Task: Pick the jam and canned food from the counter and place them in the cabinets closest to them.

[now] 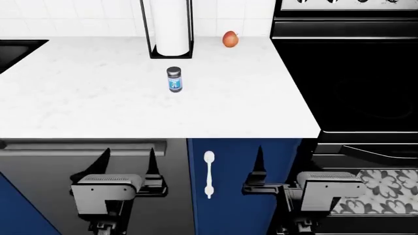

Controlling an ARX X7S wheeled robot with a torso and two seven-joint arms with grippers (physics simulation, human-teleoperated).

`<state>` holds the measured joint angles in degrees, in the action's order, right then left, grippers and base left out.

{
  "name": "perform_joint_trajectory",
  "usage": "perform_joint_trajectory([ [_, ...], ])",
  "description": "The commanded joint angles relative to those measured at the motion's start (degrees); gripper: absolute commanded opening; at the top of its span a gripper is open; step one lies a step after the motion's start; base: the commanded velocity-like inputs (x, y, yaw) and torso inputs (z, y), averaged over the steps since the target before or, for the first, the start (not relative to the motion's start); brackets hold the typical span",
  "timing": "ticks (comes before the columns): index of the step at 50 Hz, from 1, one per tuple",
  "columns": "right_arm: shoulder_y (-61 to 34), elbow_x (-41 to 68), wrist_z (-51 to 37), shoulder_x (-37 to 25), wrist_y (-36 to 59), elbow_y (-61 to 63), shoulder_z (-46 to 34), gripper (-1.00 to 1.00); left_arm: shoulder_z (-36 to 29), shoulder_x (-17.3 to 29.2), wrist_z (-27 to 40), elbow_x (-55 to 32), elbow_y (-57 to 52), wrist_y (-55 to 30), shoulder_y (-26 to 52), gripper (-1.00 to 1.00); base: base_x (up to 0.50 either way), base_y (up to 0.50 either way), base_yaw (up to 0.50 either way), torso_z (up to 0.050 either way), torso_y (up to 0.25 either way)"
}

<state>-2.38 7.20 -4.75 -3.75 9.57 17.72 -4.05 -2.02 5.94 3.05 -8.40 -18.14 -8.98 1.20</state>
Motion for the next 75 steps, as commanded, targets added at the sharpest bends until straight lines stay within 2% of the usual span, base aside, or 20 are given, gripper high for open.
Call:
perform_joint_trajectory([
  [1, -7.5, 0.1, -5.5, 1.7, 13.8, 12.4, -4.3, 1.00, 0.8, 1.1, 2.1, -2.4, -6.0, -6.1, 5.1, 1.00, 0.00, 0.00, 0.00, 0.050, 0.000],
  [14, -17.5, 4.0, -7.1, 1.1, 15.4, 11.0, -4.0, 1.00, 1.0, 1.9, 4.0, -3.9, -10.1, -9.1, 9.8, 1.00, 0.00, 0.00, 0.00, 0.050, 0.000],
  [21, -21.7, 6.5, -7.8, 0.5, 17.6, 10.2, -3.2, 1.00, 1.5, 2.5, 5.6, -5.4, -13.7, -14.2, 14.6, 1.00, 0.00, 0.00, 0.00, 0.050, 0.000],
  [27, -21.3, 8.1, -7.7, -0.4, 17.7, 10.2, -3.0, 1.00, 1.4, 3.8, 5.6, -6.5, -16.9, -16.5, 15.2, 1.00, 0.00, 0.00, 0.00, 0.008, 0.000],
  [34, -20.7, 9.4, -8.6, -0.9, 18.9, 12.2, -3.4, 1.00, 1.1, 4.8, 6.2, -6.4, -17.5, -18.5, 15.8, 1.00, 0.17, 0.48, 0.00, 0.000, 0.000],
  [58, -21.1, 9.4, -12.0, -2.7, 19.8, 14.4, -5.8, 1.00, -1.2, 6.2, 8.9, -3.7, -17.2, -17.7, 16.2, 1.00, 0.19, 0.50, 0.00, 0.000, 0.000],
  [75, -20.0, 9.4, -12.3, -4.0, 15.9, 14.7, -6.5, 1.00, -2.2, 6.7, 9.0, -4.2, -18.1, -17.4, 15.6, 1.00, 0.45, 0.17, 0.00, 0.000, 0.000],
])
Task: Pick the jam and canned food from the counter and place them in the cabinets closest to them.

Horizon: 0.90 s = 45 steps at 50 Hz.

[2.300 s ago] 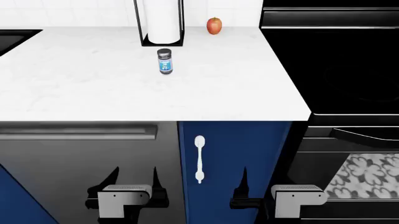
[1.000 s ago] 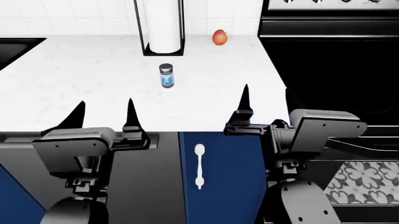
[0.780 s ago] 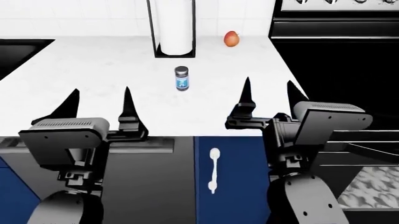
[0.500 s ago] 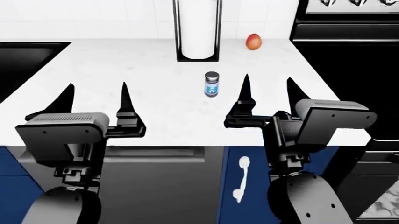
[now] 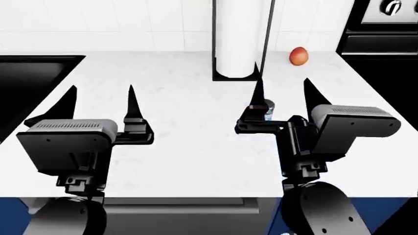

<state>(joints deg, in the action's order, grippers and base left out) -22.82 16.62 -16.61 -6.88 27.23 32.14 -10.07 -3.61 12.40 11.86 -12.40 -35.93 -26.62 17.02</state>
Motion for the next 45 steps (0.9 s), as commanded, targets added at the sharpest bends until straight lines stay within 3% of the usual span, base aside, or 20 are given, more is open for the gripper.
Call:
perform_joint_trajectory([
  [1, 0.4, 0.0, -0.5, -0.9, -1.9, 0.3, -0.5, 1.00, -0.7, 0.3, 0.2, -0.2, -0.3, 0.2, -0.2, 1.00, 0.50, 0.00, 0.00, 0.000, 0.000],
  [9, 0.0, 0.5, -1.0, -1.3, -0.7, 0.5, -1.0, 1.00, -1.1, 0.5, 0.2, -0.5, 0.0, 0.5, -0.2, 1.00, 0.50, 0.00, 0.00, 0.000, 0.000],
  [20, -5.8, 2.2, -8.9, -1.0, 21.0, -1.2, -1.0, 1.00, -1.1, 0.7, 0.4, -1.1, 0.0, 0.4, -0.2, 1.00, 0.05, 0.00, 0.00, 0.000, 0.001],
  [26, -7.2, 3.0, -11.5, -0.5, 27.9, -1.3, -0.5, 1.00, -1.3, 0.9, 0.5, -1.3, 0.0, 0.4, -0.3, 1.00, 0.00, 0.00, 0.00, 0.000, 0.000],
  [45, -7.9, 4.5, -12.4, -0.1, 29.1, -6.9, 0.8, 1.00, -1.8, 1.3, 0.6, -1.9, 1.0, 1.1, -0.1, 1.00, 0.00, 0.00, 0.00, 0.000, 0.000],
])
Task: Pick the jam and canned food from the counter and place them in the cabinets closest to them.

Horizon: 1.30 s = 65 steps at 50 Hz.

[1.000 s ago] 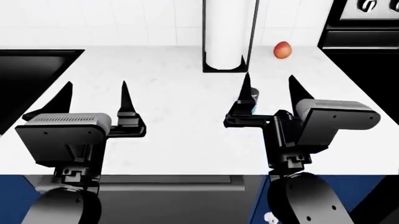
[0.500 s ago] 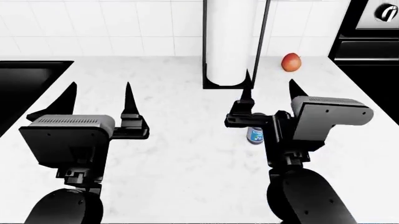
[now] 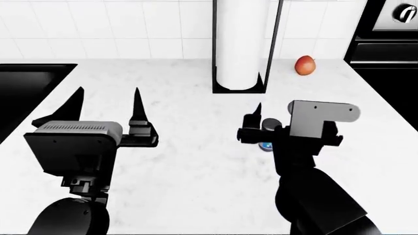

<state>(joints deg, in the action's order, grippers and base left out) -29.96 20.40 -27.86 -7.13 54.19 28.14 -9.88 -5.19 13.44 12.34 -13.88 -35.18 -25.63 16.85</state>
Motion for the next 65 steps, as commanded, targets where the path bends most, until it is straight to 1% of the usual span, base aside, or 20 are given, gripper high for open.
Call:
perform_joint_trajectory([
  [1, -0.8, 0.8, -1.1, 0.2, 2.1, -3.3, 0.6, 1.00, -0.3, 0.3, 0.1, -0.5, 0.2, 0.1, 0.0, 1.00, 0.00, 0.00, 0.00, 0.000, 0.000],
  [45, -2.1, 1.6, 0.4, -0.2, -2.8, -20.5, -0.3, 1.00, -2.0, 1.3, 1.2, -0.9, 0.0, 0.4, -0.3, 1.00, 0.00, 0.00, 0.00, 0.000, 0.000],
  [56, -2.7, 1.7, 0.4, -0.3, -2.6, -23.5, -1.2, 1.00, -2.1, 1.5, 1.5, -1.1, 0.1, 0.5, -0.3, 1.00, 0.00, 0.00, 0.00, 0.000, 0.000],
  [62, -3.1, 1.8, 0.0, -0.6, -0.8, -24.0, -2.2, 1.00, -2.2, 1.6, 1.6, -1.2, 0.0, 0.6, -0.2, 1.00, 0.00, 0.00, 0.00, 0.000, 0.000],
  [63, -3.1, 1.9, -0.2, -0.6, -0.7, -23.8, -2.0, -1.00, -2.2, 1.7, 1.7, -1.3, 0.0, 0.6, -0.2, 1.00, 0.00, 0.00, 0.00, 0.000, 0.000],
  [65, -3.0, 2.1, -0.7, -0.6, -0.4, -23.2, -1.5, -1.00, -2.2, 1.7, 1.7, -1.3, 0.1, 0.6, -0.2, 1.00, 0.00, 0.00, 0.00, 0.000, 0.000],
])
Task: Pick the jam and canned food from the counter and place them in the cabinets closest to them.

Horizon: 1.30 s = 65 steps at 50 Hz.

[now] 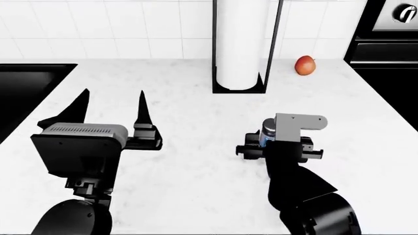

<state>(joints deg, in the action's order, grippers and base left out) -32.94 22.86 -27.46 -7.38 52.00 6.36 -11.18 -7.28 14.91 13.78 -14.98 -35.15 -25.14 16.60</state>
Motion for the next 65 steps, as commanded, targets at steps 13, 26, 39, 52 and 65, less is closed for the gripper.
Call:
perform_joint_trajectory([
  [13, 0.5, 0.0, -2.9, -0.7, 2.2, 2.0, 0.2, -1.00, -0.5, 0.5, 0.6, -0.5, -0.3, 0.1, 0.0, 1.00, 0.00, 0.00, 0.00, 0.000, 0.000],
  [26, -1.7, 7.1, -5.3, -1.7, 8.5, 22.1, 5.8, -1.00, 2.9, -1.8, 4.0, -8.6, -1.8, -13.9, 10.1, 1.00, 0.00, 0.00, 0.00, 0.000, 0.000],
  [39, -22.9, 20.5, -10.5, 1.2, 34.8, 33.6, 15.6, -1.00, 3.1, -7.7, 5.9, -9.5, 25.4, -20.1, 37.6, 1.00, 0.00, 0.00, 0.00, 0.000, 0.000],
  [52, -43.3, 69.7, -44.9, -5.8, 36.6, 19.0, 12.5, -1.00, -2.9, -13.1, -4.4, 0.0, 90.3, 10.4, 61.8, 1.00, 0.00, 0.00, 0.00, 0.000, 0.000],
  [65, -59.2, 83.9, -53.1, -10.6, 33.7, 10.3, 3.7, -1.00, -0.8, -14.7, -7.4, 6.4, 110.1, 19.4, 65.4, 1.00, 0.00, 0.00, 0.00, 0.000, 0.000],
])
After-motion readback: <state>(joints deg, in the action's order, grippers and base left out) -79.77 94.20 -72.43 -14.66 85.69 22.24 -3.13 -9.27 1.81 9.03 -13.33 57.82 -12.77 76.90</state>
